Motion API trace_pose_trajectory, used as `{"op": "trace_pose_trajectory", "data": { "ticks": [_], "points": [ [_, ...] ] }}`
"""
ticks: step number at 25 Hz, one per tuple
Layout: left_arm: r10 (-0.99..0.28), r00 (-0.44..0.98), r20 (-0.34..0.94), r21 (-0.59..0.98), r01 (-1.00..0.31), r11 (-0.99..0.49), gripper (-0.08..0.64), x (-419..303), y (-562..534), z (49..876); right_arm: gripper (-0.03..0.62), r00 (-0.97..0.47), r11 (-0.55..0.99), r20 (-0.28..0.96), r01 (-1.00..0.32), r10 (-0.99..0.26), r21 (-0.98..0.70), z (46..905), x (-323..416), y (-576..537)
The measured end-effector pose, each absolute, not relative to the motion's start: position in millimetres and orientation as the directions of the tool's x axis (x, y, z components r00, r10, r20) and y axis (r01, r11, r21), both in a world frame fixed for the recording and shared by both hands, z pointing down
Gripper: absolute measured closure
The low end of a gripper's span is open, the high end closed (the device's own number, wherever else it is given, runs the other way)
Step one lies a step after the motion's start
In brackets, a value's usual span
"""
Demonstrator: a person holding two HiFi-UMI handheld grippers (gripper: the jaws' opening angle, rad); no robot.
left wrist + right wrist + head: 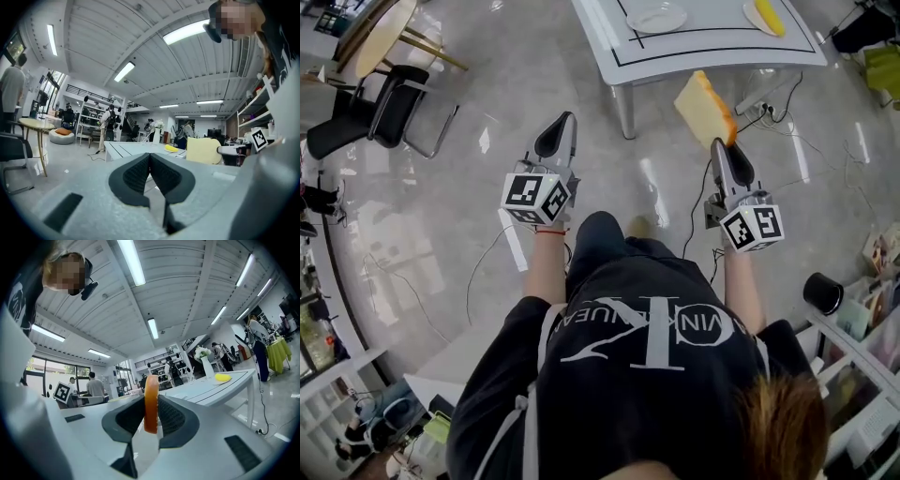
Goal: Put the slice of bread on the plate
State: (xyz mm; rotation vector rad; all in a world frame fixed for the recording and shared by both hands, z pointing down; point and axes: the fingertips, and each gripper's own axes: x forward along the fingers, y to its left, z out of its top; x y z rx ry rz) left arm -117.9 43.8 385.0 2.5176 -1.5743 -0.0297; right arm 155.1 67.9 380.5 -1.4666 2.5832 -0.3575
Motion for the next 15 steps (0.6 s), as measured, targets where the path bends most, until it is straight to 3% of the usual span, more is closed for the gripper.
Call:
{"op": "trace_pose_trajectory", "data": {
  "ticks": [15],
  "points": [
    [-0.857, 0.508, 0.086, 0.162, -0.856, -0.491, 0.558, -127.8, -76.3, 394.6, 0.506, -0.474, 0.447, 0.017, -0.841, -0.880, -0.306, 390.1, 134.7, -32.9]
  ]
}}
